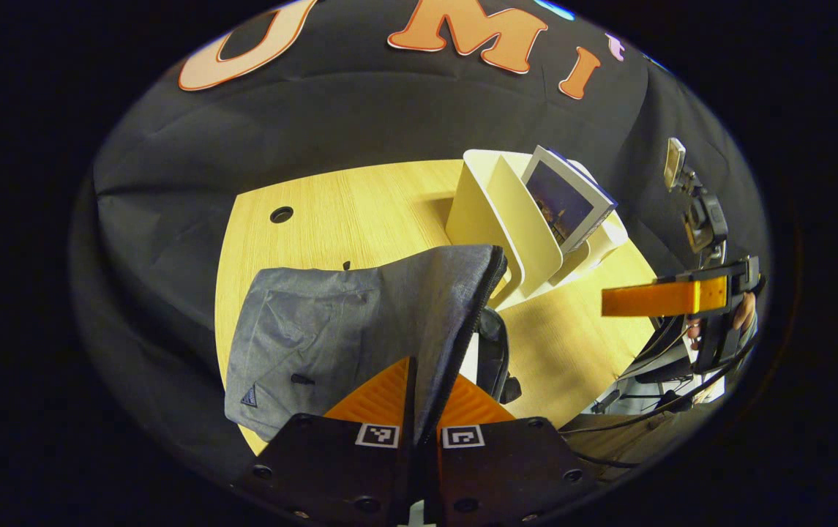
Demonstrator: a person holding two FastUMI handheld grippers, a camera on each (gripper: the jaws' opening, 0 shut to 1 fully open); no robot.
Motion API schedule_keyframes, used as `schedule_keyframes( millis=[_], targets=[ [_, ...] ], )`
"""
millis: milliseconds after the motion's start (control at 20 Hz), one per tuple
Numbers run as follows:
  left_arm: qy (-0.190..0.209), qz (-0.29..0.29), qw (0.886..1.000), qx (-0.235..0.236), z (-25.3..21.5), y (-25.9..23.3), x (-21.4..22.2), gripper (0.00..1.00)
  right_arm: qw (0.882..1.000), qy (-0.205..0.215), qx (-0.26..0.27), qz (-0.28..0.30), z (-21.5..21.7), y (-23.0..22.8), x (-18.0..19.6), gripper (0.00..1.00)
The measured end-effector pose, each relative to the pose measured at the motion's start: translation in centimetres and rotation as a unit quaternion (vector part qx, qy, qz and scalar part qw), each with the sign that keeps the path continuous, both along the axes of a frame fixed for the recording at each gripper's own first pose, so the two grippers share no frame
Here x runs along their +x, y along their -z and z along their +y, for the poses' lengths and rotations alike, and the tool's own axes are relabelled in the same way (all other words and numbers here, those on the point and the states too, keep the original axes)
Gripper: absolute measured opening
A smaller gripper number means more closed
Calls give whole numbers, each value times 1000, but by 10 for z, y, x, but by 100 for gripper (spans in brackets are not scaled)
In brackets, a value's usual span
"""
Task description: Open the schoolbag, grab two books from the bookshelf and put them into the schoolbag.
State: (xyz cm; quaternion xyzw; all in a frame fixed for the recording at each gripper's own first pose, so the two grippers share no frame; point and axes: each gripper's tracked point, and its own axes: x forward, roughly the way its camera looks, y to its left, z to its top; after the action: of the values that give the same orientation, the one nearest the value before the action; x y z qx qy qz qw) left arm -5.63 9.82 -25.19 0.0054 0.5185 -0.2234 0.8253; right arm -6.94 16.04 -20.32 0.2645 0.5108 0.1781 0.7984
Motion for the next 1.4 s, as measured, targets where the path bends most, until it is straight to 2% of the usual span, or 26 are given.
schedule_keyframes(
  millis=[300, 650, 950, 1200, 1400],
  targets=[
    [-18, 5, 1000, 3, -4, 7, -4, 7, 996, -37, -85, -15, -51, -16, 35, 98],
    [-39, 10, 999, 9, -9, 11, -8, 7, 986, -74, -148, -25, -77, -36, 89, 98],
    [-63, 16, 998, 7, -10, 14, -10, 8, 982, -84, -170, -9, -81, -37, 130, 97],
    [-80, 23, 997, 5, -11, 17, -10, 7, 979, -90, -181, 19, -82, -21, 146, 96],
    [-89, 28, 996, 6, -11, 18, -12, 7, 978, -85, -187, 47, -83, -2, 158, 85]
  ],
)
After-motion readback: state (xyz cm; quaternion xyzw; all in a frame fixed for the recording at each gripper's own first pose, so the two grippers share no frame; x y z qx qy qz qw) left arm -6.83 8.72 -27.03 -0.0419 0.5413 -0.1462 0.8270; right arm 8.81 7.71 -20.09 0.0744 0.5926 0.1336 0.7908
